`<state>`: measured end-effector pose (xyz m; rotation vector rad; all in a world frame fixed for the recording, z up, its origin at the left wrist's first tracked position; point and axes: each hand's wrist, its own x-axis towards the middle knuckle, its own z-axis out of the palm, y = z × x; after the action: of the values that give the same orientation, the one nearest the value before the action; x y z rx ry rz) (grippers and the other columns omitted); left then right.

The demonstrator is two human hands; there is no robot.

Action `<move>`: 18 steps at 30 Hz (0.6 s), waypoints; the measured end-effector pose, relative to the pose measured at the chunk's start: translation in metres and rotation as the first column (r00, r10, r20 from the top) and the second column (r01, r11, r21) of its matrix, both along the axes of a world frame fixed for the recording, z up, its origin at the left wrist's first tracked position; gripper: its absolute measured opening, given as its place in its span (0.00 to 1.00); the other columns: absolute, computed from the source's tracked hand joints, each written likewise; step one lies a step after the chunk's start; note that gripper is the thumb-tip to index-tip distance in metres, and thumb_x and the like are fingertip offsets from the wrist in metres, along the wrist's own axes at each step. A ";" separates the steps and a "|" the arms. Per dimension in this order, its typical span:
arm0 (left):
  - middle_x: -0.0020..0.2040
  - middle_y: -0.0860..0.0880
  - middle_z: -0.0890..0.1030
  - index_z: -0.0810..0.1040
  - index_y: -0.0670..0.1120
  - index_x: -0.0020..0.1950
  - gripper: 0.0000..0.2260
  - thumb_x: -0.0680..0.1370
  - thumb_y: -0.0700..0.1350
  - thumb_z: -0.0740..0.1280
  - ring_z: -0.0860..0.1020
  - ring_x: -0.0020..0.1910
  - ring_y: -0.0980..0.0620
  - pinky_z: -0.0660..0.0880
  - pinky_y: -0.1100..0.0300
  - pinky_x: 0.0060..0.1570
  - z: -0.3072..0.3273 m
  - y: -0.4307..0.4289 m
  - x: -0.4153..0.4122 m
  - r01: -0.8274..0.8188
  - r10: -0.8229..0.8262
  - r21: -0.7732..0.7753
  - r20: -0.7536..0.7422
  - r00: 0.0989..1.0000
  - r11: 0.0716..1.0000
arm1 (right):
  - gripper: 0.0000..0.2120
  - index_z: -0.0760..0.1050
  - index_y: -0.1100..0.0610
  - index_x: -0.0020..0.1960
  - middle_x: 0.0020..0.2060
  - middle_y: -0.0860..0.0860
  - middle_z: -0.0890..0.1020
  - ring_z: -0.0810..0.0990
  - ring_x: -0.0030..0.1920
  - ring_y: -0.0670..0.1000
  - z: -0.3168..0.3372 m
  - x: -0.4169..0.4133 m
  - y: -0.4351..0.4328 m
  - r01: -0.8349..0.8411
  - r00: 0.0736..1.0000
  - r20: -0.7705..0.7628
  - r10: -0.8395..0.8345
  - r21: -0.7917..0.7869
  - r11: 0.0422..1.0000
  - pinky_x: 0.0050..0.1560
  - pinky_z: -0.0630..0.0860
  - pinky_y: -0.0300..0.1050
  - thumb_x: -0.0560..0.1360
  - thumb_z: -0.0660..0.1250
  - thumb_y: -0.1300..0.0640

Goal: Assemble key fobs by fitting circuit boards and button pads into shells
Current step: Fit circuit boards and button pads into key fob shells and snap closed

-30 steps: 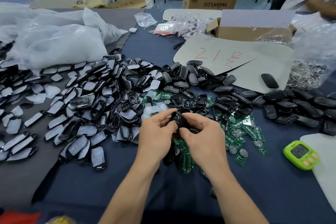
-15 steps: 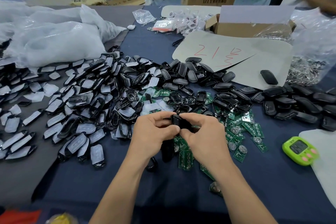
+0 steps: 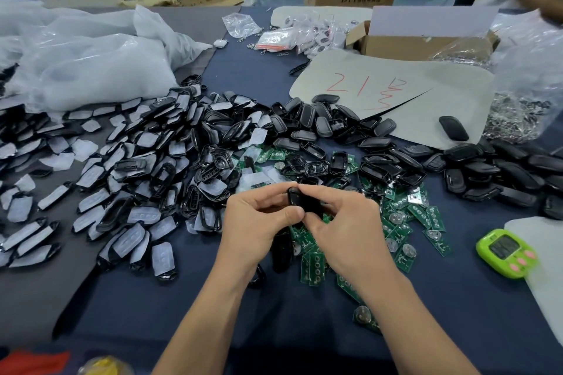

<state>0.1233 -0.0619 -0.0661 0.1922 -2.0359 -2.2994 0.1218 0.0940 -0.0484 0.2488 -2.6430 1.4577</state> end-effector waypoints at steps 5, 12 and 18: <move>0.42 0.42 0.88 0.90 0.48 0.43 0.11 0.76 0.32 0.74 0.87 0.42 0.47 0.84 0.56 0.42 0.003 0.014 -0.007 -0.137 0.134 0.026 0.083 0.987 0.990 | 0.25 0.85 0.53 0.60 0.54 0.47 0.87 0.82 0.57 0.45 -0.011 0.004 -0.013 0.062 0.962 -0.274 -0.006 0.194 0.979 0.66 0.67 0.29 0.66 0.77 0.71; 0.37 0.46 0.87 0.89 0.50 0.37 0.18 0.77 0.29 0.72 0.86 0.38 0.50 0.83 0.61 0.38 0.005 0.003 -0.005 -0.076 0.076 -0.005 0.058 0.995 0.997 | 0.13 0.88 0.44 0.49 0.42 0.48 0.89 0.88 0.44 0.52 -0.006 -0.017 0.016 -0.029 0.944 0.303 0.133 -0.325 0.945 0.49 0.86 0.54 0.76 0.71 0.61; 0.42 0.46 0.88 0.89 0.54 0.46 0.10 0.76 0.38 0.76 0.86 0.43 0.46 0.85 0.47 0.49 0.003 0.009 -0.003 0.001 0.003 -0.201 0.016 1.000 0.980 | 0.11 0.89 0.47 0.46 0.35 0.48 0.88 0.87 0.37 0.53 0.000 -0.010 0.016 0.089 0.961 0.275 -0.002 -0.302 0.949 0.44 0.85 0.53 0.72 0.77 0.63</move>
<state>0.1205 -0.0529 -0.0627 0.2008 -2.2567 -2.0790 0.1115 0.1102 -0.0486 -0.0481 -2.5330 1.9902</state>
